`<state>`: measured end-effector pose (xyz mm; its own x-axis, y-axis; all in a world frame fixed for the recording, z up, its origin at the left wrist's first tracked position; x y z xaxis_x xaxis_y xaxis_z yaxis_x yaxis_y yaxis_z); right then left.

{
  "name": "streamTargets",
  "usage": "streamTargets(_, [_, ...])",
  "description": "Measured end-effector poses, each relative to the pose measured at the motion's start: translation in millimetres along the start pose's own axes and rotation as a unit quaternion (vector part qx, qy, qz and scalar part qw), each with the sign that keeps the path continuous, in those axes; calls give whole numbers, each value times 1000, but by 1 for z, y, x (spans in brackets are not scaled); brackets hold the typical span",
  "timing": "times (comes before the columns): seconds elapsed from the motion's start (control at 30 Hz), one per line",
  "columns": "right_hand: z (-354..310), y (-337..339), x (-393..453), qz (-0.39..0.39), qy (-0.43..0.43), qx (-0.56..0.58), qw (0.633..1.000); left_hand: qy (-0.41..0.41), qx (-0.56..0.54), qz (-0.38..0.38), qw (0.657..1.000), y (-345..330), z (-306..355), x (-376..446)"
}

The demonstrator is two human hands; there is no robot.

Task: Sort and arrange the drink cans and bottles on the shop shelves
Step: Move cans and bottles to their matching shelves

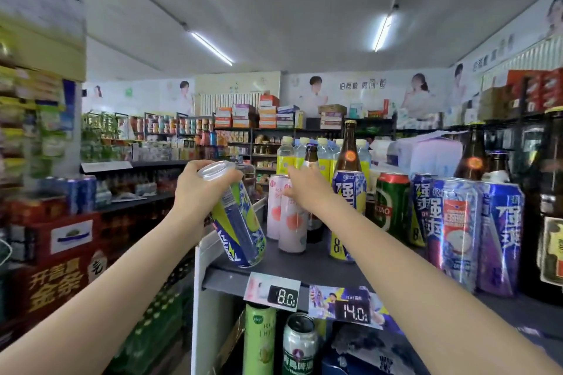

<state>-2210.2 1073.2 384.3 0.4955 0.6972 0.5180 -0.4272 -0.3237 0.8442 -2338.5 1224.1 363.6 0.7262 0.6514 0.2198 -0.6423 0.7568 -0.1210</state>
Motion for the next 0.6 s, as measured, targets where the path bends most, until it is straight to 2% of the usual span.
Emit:
streamTargets(0.07, [2, -3, -2, -18, -12, -4, 1000, 7, -14, -19, 1000, 2, -2, 5])
streamTargets(0.13, [0, 5, -12, 11, -14, 40, 999, 21, -29, -27, 999, 7, -5, 8])
streamTargets(0.23, [-3, 38, -54, 191, -23, 138, 971, 47, -65, -57, 995, 10, -5, 12])
streamTargets(0.27, [-6, 41, -72, 226, -24, 187, 956, 49, -75, -72, 993, 9, -2, 11])
streamTargets(0.3, [-13, 37, -87, 225, -22, 235, 945, 48, -80, -87, 992, 6, 1, 10])
streamTargets(0.37, [-31, 11, -106, 148, -23, 354, 923, 43, -82, -124, 988, -4, 8, 4])
streamTargets(0.43, [-44, -13, -118, 95, -48, 469, 877, 45, -96, -178, 978, -19, 15, -3])
streamTargets(0.47, [-46, -16, -122, 101, -61, 523, 844, 51, -113, -210, 970, -29, 17, -6])
streamTargets(0.57, [-43, 0, -136, 207, -78, 685, 694, 84, -166, -292, 938, -56, 19, -16])
streamTargets(0.6, [-36, 12, -142, 251, -83, 703, 660, 89, -181, -314, 928, -64, 20, -19])
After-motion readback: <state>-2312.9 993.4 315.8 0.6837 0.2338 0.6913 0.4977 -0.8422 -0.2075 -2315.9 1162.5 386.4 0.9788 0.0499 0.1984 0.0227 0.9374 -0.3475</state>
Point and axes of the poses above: each hand's wrist, its own x-axis towards the middle knuckle, its own y-axis out of the back of the hand, z = x × y, the point moved 8 cm from there along x, towards the middle knuckle, and after that the axes turned 15 degrees about y, right-handed, at the moved point
